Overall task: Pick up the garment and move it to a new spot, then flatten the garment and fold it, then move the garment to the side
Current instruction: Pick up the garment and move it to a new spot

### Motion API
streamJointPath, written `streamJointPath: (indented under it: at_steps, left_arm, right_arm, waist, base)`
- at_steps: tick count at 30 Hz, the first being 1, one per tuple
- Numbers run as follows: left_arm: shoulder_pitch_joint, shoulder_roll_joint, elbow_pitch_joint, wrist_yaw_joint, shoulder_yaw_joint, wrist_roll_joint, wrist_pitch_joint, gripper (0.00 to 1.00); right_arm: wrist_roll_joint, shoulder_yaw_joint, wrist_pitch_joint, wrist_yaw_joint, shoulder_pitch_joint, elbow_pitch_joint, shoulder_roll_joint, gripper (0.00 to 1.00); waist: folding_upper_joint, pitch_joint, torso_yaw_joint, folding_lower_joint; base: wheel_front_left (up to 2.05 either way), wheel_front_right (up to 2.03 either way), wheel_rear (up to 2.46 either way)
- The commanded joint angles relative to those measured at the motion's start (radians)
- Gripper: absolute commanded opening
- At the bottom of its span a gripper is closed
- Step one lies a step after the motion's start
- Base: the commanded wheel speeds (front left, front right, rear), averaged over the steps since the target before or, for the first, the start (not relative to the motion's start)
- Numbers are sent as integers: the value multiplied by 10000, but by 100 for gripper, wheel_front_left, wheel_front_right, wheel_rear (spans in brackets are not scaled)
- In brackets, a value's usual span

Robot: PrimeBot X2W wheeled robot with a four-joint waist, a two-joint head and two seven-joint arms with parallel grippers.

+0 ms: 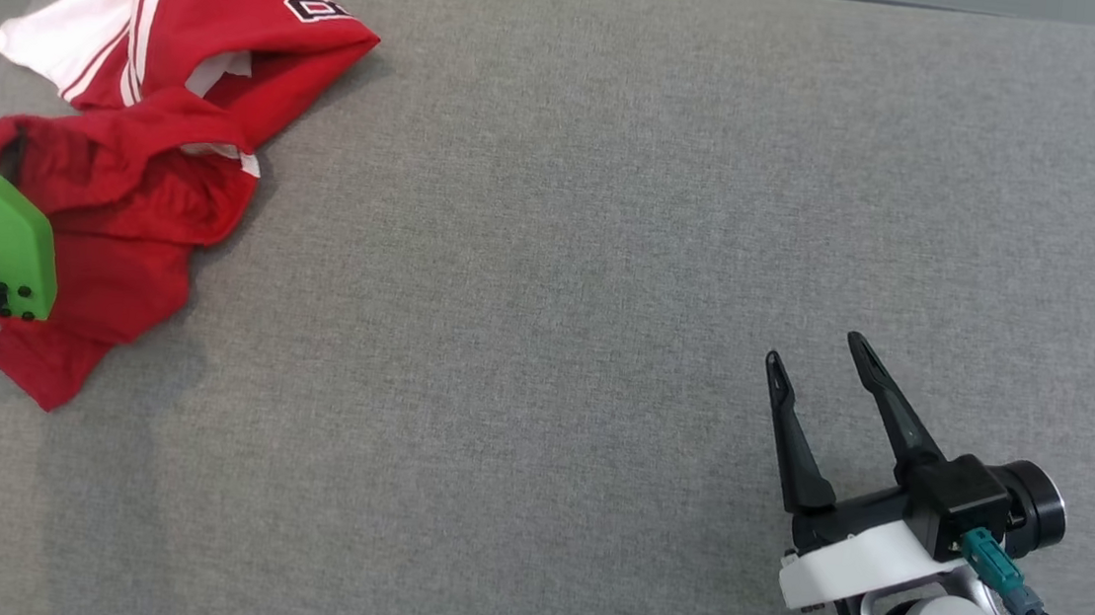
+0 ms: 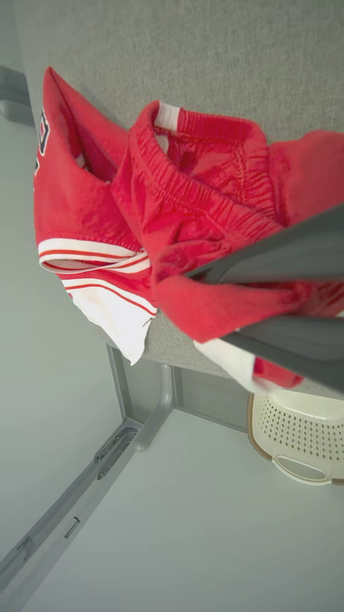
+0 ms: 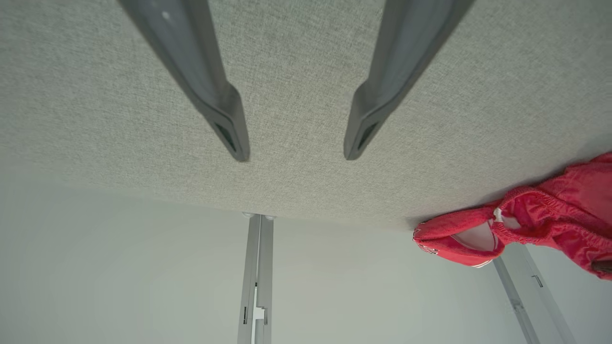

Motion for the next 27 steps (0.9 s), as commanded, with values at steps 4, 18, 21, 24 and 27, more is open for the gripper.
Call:
streamJointPath:
  at_steps: [4,18,21,24,27]
  left_arm:
    - [-417,361,-742,-17,-582,36,-285,0]
    - [-676,607,-4717,-17,-2293,-423,633,0]
    - [-328,452,-5548,-18,-2674,-693,989,0]
    - [162,65,-5950,39,-3004,-907,1142,0]
    - [881,-682,-5875,253,-3376,-1076,938,0]
  right_arm:
    - [348,30,-33,1,210,148,-31,100]
    - [1124,-402,-33,1,997,353,-32,100]
    - [1154,-544,-33,1,1096,355,-31,100]
    - [1166,-613,-32,1,1144,381,-31,100]
    - [1158,-673,-33,1,1162,397,-31,100]
  waist:
    - [0,-1066,43,0]
    - [0,-2993,-864,0]
    - [0,-3058,-1231,0]
    - [0,-3045,-1611,0]
    - [0,-2966,-2018,0]
  base:
    - [0,0,0]
    - [0,0,0]
    - [0,0,0]
    - [0,0,0]
    - [0,0,0]
